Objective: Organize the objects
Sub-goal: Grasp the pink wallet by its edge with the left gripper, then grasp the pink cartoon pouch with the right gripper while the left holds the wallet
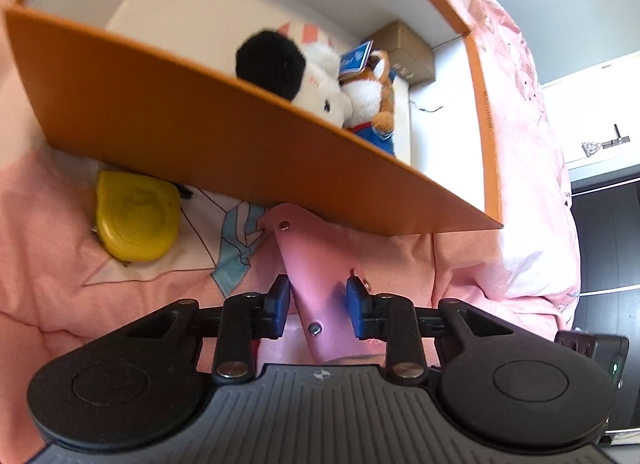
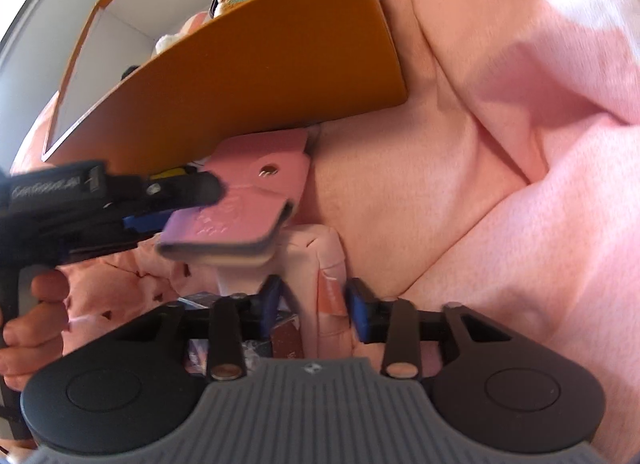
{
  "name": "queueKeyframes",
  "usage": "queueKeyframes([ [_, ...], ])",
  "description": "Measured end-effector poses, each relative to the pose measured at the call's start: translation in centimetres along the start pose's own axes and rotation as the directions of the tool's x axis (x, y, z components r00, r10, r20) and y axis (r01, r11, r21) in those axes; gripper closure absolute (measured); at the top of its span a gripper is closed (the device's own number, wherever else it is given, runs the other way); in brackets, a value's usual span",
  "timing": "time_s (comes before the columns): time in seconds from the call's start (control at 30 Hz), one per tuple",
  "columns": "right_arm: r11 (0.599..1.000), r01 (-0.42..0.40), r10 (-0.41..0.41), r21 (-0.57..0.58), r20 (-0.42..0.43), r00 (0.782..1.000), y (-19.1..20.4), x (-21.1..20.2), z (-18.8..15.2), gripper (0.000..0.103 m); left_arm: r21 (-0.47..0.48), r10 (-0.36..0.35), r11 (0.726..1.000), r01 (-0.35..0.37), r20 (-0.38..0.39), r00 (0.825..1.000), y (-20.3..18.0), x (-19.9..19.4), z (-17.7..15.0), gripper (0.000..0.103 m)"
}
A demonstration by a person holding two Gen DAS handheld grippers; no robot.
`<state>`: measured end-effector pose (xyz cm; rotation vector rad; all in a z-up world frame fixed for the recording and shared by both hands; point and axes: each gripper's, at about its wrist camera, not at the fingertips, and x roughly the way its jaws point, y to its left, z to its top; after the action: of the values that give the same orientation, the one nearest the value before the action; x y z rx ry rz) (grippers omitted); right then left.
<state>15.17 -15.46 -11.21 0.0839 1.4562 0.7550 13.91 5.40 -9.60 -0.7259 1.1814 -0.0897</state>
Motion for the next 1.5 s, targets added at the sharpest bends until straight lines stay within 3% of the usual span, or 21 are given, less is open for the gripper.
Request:
queueKeyframes([
  [0.17, 0.999, 0.012, -0.010, -0.049, 0.028, 1.000, 1.1, -1.3, -0.4, 0.084, 0.047, -0.015, 0.999, 0.013, 0.060, 0.998, -0.3, -3.4, -1.1, 0.081],
  [0.33, 0.985, 0.073, -0.061, -0.155, 0.083, 0.995, 3.3, -3.7, -0.8, 0.087, 0.082, -0.016, 0.997, 0.007, 0.111, 0.994, -0.6, -6.4, -1.9, 0.084],
  [0.53, 0.928, 0.204, -0.134, -0.313, 0.229, 0.964, 5.9, -7.4, -0.8, 0.087, 0.092, 0.010, 0.996, -0.021, 0.118, 0.993, -0.3, -7.3, -2.1, 0.085],
  [0.63, 0.864, 0.315, -0.183, -0.394, 0.337, 0.924, 7.0, -8.7, -0.3, 0.087, 0.074, 0.033, 0.996, -0.040, 0.095, 0.995, 0.2, -6.8, -2.3, 0.085],
  [0.73, 0.768, 0.408, -0.227, -0.494, 0.386, 0.894, 8.4, -7.5, -0.7, 0.087, 0.067, 0.067, 0.995, -0.072, 0.074, 0.995, 0.9, -6.9, -2.8, 0.085],
  [0.8, 0.726, 0.432, -0.259, -0.535, 0.369, 0.893, 8.4, -6.4, -1.3, 0.087, 0.068, 0.080, 0.994, -0.085, 0.062, 0.995, 1.3, -7.0, -3.1, 0.085],
  [0.9, 0.702, 0.418, -0.251, -0.576, 0.349, 0.903, 8.5, -5.5, -2.4, 0.086, 0.083, 0.094, 0.992, -0.099, 0.055, 0.994, 1.4, -7.1, -3.2, 0.084],
  [1.03, 0.694, 0.364, -0.239, -0.621, 0.278, 0.930, 9.1, -4.7, -3.8, 0.086, 0.103, 0.110, 0.988, -0.113, 0.035, 0.993, 1.4, -6.9, -3.2, 0.083],
  [1.2, 0.733, 0.292, -0.221, -0.614, 0.191, 0.956, 8.2, -4.4, -5.8, 0.083, 0.118, 0.141, 0.983, -0.143, 0.023, 0.990, 1.4, -6.5, -3.3, 0.081],
  [1.37, 0.816, 0.180, -0.141, -0.549, 0.114, 0.983, 7.2, -4.5, -6.4, 0.070, 0.156, 0.193, 0.968, -0.196, 0.030, 0.981, 1.0, -6.2, -3.4, 0.079],
  [1.5, 0.907, 0.050, -0.050, -0.418, 0.012, 0.999, 5.6, -4.5, -6.3, 0.072, 0.157, 0.189, 0.969, -0.193, 0.034, 0.981, 1.1, -6.4, -3.6, 0.079],
])
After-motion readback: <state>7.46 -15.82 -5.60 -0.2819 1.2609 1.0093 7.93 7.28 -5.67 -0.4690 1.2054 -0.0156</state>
